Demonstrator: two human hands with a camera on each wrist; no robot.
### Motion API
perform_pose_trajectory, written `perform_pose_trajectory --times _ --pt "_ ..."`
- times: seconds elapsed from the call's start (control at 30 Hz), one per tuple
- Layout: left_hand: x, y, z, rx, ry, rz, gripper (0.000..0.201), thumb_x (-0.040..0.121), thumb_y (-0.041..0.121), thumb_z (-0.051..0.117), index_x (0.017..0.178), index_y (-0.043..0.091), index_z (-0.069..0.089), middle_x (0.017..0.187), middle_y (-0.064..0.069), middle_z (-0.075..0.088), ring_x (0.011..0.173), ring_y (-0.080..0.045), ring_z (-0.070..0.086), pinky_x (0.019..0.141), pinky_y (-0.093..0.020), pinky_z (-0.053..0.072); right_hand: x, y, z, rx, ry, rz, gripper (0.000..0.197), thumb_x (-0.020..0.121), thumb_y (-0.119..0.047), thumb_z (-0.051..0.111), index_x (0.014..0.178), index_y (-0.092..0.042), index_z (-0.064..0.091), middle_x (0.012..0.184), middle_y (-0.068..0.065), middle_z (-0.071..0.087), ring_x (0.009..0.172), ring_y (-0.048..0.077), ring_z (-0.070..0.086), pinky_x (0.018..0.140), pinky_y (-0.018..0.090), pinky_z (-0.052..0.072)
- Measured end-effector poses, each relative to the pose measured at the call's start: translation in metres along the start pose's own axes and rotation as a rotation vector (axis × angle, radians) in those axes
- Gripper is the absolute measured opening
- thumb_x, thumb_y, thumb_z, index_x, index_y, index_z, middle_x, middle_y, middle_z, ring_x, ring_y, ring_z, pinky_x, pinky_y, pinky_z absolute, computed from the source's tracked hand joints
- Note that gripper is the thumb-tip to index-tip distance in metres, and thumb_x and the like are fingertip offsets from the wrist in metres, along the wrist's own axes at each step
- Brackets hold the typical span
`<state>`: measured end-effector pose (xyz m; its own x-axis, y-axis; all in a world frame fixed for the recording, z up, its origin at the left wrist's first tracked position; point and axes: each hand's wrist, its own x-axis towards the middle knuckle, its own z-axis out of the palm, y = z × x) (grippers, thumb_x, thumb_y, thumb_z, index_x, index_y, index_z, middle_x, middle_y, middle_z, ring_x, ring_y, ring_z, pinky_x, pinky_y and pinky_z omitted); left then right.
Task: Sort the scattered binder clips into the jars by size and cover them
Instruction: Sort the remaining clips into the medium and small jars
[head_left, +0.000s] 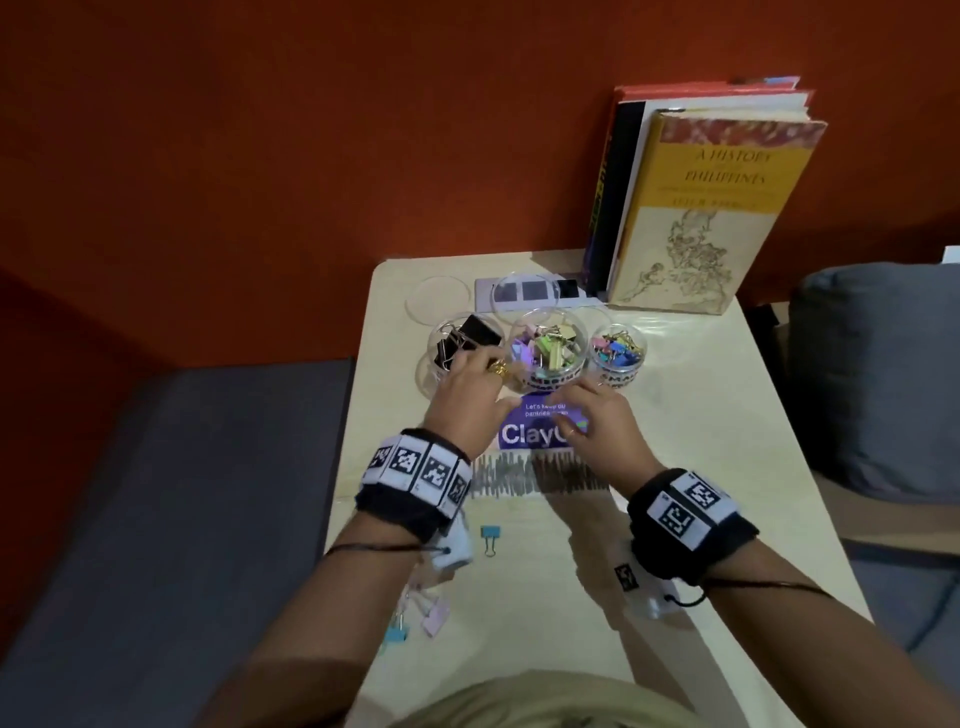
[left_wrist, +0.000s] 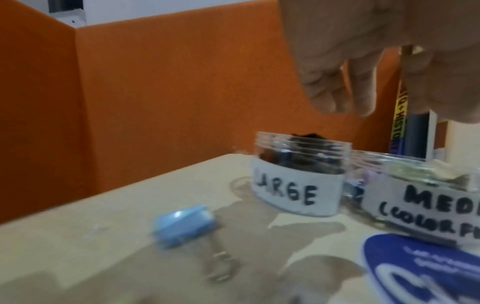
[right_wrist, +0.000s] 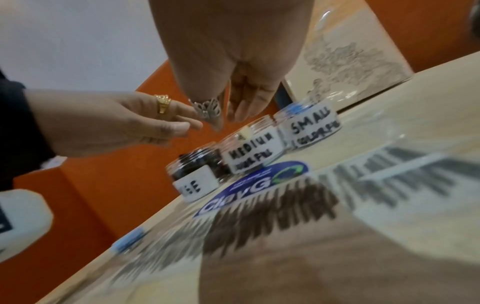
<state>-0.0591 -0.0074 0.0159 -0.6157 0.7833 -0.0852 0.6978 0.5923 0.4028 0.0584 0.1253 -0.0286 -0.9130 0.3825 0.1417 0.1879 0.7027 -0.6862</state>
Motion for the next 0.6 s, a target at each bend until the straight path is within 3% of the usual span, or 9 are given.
perform_pose_trajectory --times 0.07,0.13,0.23,0.27,0.33,0.43,0.53,0.6 --pt "-0.042 -0.017 -0.001 -0.093 -0.051 -0.046 0.029 0.087 0.023 0.063 0.117 0.020 0.063 0.128 0.002 0.049 0.121 -0.016 0.043 0.105 -0.033 0.038 -0.011 -0.015 0.014 0.005 -0.171 -0.098 0.017 0.077 -0.001 0.065 0.092 -0.008 0.069 0.093 0.012 0.066 0.084 0.025 0.060 0.074 0.030 0.048" --pt "-0.081 -0.029 0.001 -0.204 -0.116 -0.176 0.018 0.083 0.020 0.067 0.101 0.017 0.067 0.112 0.000 0.056 0.106 -0.017 0.055 0.093 -0.035 0.049 -0.023 -0.030 0.031 0.020 -0.428 -0.164 0.020 0.077 -0.001 0.064 0.092 -0.012 0.070 0.092 0.009 0.065 0.083 0.021 0.058 0.074 0.033 0.049" --pt "-0.131 -0.040 0.016 -0.153 -0.226 -0.294 0.017 0.075 0.032 0.072 0.084 0.020 0.065 0.093 0.003 0.063 0.084 -0.013 0.061 0.079 -0.031 0.053 -0.041 -0.042 0.057 -0.064 -0.641 -0.244 0.023 0.076 -0.014 0.070 0.098 -0.013 0.068 0.101 0.009 0.060 0.095 0.021 0.054 0.084 0.033 0.045" --pt "-0.144 -0.043 0.022 -0.129 -0.258 -0.279 0.022 0.074 0.039 0.072 0.084 0.021 0.064 0.091 0.004 0.063 0.082 -0.011 0.060 0.077 -0.028 0.052 -0.045 -0.042 0.065 -0.109 -0.640 -0.253 0.026 0.075 -0.016 0.070 0.101 -0.012 0.067 0.103 0.010 0.058 0.098 0.023 0.053 0.085 0.034 0.044" --pt "-0.165 -0.046 0.033 -0.103 -0.303 -0.237 0.037 0.071 0.051 0.071 0.091 0.022 0.062 0.095 0.007 0.060 0.086 -0.009 0.057 0.075 -0.024 0.048 -0.047 -0.045 0.073 -0.139 -0.599 -0.230 0.023 0.077 -0.005 0.064 0.100 -0.008 0.066 0.103 0.013 0.057 0.097 0.028 0.054 0.082 0.034 0.045" --pt "-0.182 -0.047 0.043 -0.070 -0.320 -0.197 0.056 0.065 0.058 0.073 0.106 0.024 0.056 0.106 0.010 0.055 0.095 -0.009 0.056 0.080 -0.023 0.045 -0.046 -0.051 0.076 -0.123 -0.548 -0.153 0.022 0.073 0.015 0.050 0.083 0.003 0.066 0.092 0.015 0.057 0.086 0.030 0.056 0.071 0.030 0.043" --pt "-0.183 -0.049 0.048 -0.055 -0.317 -0.173 0.049 0.073 0.048 0.072 0.111 0.022 0.056 0.111 0.007 0.055 0.099 -0.012 0.057 0.084 -0.024 0.045 -0.045 -0.051 0.080 -0.115 -0.493 -0.105 0.024 0.076 0.016 0.047 0.082 0.003 0.066 0.091 0.013 0.056 0.083 0.023 0.052 0.072 0.024 0.040" --pt "-0.180 -0.051 0.049 -0.078 -0.286 -0.179 0.037 0.081 0.039 0.068 0.110 0.019 0.058 0.112 0.004 0.057 0.102 -0.014 0.058 0.084 -0.024 0.045 -0.043 -0.054 0.084 -0.130 -0.469 -0.078 0.023 0.076 0.013 0.047 0.081 0.001 0.066 0.093 0.015 0.058 0.087 0.030 0.054 0.075 0.030 0.044"
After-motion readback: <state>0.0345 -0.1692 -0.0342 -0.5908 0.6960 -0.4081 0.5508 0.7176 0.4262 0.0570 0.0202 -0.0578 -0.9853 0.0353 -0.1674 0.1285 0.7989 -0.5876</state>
